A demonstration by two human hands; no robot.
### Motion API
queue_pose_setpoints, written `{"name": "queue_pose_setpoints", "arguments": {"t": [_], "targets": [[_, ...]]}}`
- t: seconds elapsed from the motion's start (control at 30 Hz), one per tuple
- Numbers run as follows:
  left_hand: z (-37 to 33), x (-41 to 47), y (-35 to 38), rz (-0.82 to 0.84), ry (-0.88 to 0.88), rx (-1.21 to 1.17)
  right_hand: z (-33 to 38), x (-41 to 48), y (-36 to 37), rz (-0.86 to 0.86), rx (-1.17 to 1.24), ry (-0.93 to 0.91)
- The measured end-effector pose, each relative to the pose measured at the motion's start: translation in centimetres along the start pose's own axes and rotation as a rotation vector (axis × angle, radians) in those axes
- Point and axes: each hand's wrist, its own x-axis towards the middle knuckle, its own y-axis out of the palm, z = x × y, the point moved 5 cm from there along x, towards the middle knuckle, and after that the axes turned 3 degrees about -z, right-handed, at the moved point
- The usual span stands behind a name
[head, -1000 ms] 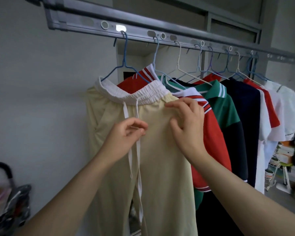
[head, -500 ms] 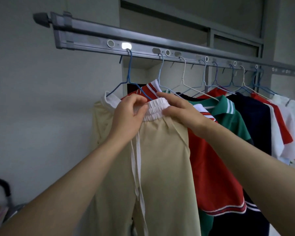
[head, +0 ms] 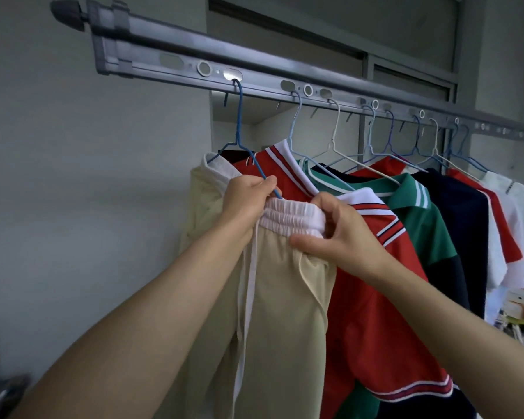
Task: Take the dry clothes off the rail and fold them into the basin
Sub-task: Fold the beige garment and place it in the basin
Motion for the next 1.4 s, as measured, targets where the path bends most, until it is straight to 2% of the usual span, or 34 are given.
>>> {"name": "queue_pose_setpoints", "arguments": {"t": [0.27,0.37,0.53,0.67,0.77,0.87,0.97,1.03,1.1,1.2,1.27,1.4], "targets": [[0.2,-0.6,1.7,-0.055,-0.005,-0.081,1.0,-4.9,-0.5,-0.183,-0.286,-0.141],[-0.2,-1.1,2.2,-0.080,-0.002,-0.063,0.8,-6.1,-0.8,-0.226,-0.338,-0.142],[-2.3,-1.8,2.9,-0.075,0.037,-0.103,-1.3,-9.8,0.6,-0.252,-0.266,-0.091],[-5.0,-0.9,3.8,-0.149,-0.083,-0.273,-3.4,-12.4,1.4,-0.377,-0.232,0.057],[-5.2,-1.5,4.1,-0.127,-0.103,-0.298,-2.5,-11.3,0.9,-0.409,-0.154,0.078],[-4.2,-3.3,4.0,-0.078,-0.049,-0.315,-1.6,-10.0,0.3,-0.397,0.043,0.140],[-2.1,-5.1,2.9,-0.066,0.125,-0.251,-2.4,-9.9,0.1,-0.429,0.153,0.236],[-0.4,-6.5,2.0,0.020,0.254,-0.166,-3.3,-10.5,0.4,-0.448,0.193,0.288],[2.2,-8.0,2.0,0.204,0.288,-0.077,-4.3,-11.2,0.8,-0.451,0.248,0.353],[7.4,-10.3,2.5,0.471,0.187,0.054,-4.9,-11.6,1.3,-0.445,0.308,0.424],[10.6,-11.6,2.2,0.544,0.109,0.134,-4.8,-11.4,1.2,-0.412,0.307,0.436],[14.2,-14.6,2.1,0.652,0.080,0.295,-4.0,-12.1,-0.7,-0.376,0.294,0.413]]}}
